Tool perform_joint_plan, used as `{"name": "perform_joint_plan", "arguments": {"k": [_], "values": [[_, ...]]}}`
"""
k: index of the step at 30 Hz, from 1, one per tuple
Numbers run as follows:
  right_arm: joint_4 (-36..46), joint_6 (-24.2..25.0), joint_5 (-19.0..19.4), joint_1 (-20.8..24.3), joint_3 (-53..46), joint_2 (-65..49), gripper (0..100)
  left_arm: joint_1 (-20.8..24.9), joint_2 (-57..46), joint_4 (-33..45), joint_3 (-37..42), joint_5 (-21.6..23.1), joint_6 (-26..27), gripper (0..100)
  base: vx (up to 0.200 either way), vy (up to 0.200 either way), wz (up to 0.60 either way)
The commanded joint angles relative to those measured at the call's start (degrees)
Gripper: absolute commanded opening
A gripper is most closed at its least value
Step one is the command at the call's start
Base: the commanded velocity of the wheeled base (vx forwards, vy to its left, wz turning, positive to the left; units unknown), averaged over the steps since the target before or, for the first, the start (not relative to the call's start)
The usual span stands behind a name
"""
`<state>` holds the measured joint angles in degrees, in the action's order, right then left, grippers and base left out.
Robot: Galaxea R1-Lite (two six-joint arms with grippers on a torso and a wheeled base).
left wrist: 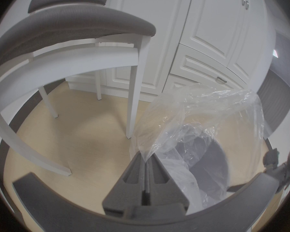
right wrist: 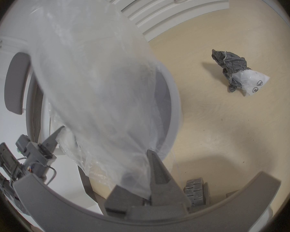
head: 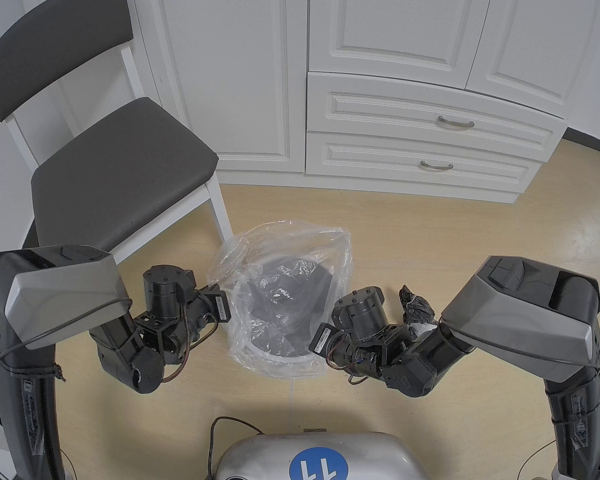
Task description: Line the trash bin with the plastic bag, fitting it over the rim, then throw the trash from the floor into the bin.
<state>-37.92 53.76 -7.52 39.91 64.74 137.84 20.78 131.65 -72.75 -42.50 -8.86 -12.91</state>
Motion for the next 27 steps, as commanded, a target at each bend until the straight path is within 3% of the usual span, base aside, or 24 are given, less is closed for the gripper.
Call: {"name": "perform_joint_plan", "arguments": {"k": [1, 10, 12, 16, 22, 27], "values": [[0.5, 0.1, -0.3, -0.7, -0.4, -1.9, 0, 1.1, 4.4, 0.6, -3.4, -1.6, -1.7, 0, 0.0, 0.0, 0.0], [2.8, -8.1, -0.2, -3.7, -5.4, -8.7, 0, -0.3, -1.5, 5.6, -1.6, -1.6, -1.7, 0, 0.0, 0.0, 0.0], [4.8, -13.0, 0.1, -6.2, -7.4, -11.5, 0, -2.2, -5.4, 6.3, 1.7, -0.8, -0.4, 0, 0.0, 0.0, 0.0], [5.6, -15.4, 0.7, -7.8, -8.7, -12.2, 0, -4.3, -8.4, 6.4, 4.7, 2.2, 3.6, 0, 0.0, 0.0, 0.0], [5.1, -21.4, 0.6, -10.2, -10.0, -9.8, 0, -8.5, -11.8, 6.6, 10.9, 10.3, 9.7, 0, 0.0, 0.0, 0.0], [5.1, -22.0, 0.5, -11.4, -9.8, -8.5, 0, -8.3, -11.4, 7.3, 12.4, 11.8, 10.9, 0, 0.0, 0.0, 0.0]]}}
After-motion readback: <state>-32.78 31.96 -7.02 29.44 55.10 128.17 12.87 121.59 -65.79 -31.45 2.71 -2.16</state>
